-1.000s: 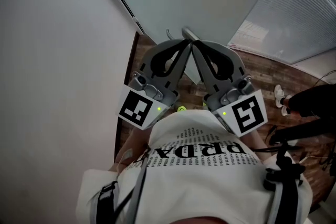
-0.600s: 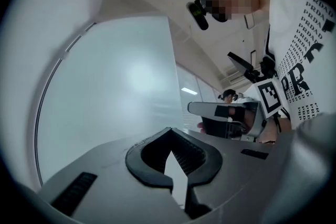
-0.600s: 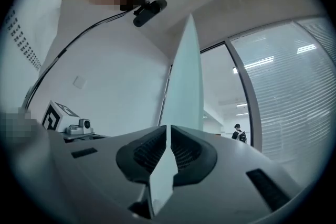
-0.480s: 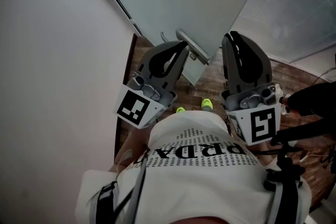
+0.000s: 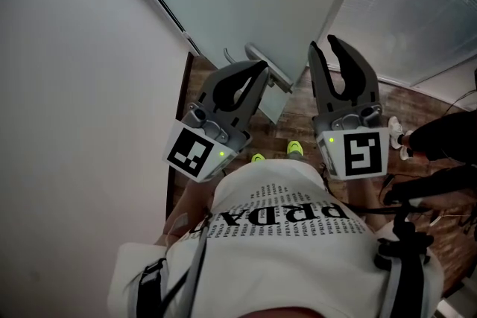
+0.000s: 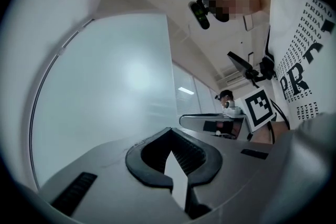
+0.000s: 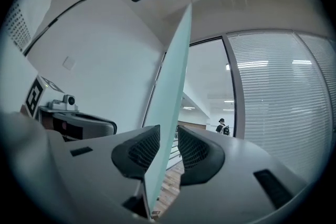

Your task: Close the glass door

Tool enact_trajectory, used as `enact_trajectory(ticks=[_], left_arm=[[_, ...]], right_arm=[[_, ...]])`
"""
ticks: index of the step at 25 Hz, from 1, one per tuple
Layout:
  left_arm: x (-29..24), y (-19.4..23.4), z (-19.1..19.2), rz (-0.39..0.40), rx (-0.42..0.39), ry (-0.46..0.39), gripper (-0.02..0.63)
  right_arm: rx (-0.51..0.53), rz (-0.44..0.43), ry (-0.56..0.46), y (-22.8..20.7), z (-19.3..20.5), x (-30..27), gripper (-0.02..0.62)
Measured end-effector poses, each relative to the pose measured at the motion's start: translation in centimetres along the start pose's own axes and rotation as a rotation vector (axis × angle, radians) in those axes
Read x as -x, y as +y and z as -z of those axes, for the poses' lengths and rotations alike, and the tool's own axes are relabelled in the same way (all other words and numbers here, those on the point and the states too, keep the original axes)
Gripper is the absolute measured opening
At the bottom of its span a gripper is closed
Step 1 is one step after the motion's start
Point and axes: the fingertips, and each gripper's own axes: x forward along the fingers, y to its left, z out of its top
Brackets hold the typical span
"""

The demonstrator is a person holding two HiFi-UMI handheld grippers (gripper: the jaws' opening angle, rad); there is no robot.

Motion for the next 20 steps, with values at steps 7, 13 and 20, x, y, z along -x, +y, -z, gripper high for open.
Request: enact_trajectory(ticks=[7,13,20], left_arm=[[0.3,-0.1,-0.6,0.023,-0.023,-0.035,-0.005],[0.5,0.1,-1.1,0.005,-0.014,-0.040,-0.005],[0.1,0.2,-1.3,-0.007,-0.020,-0.039,-0.005]], right_arm=[[0.001,-0.030,0.046,0.3,0.7,-1.1,0.069],[0.052,-0.057,0.009,1.7,-0.3,-1.7,0.069],[-0.027,-0.117,0.009,2.4,-0.7,-1.7,0.057]])
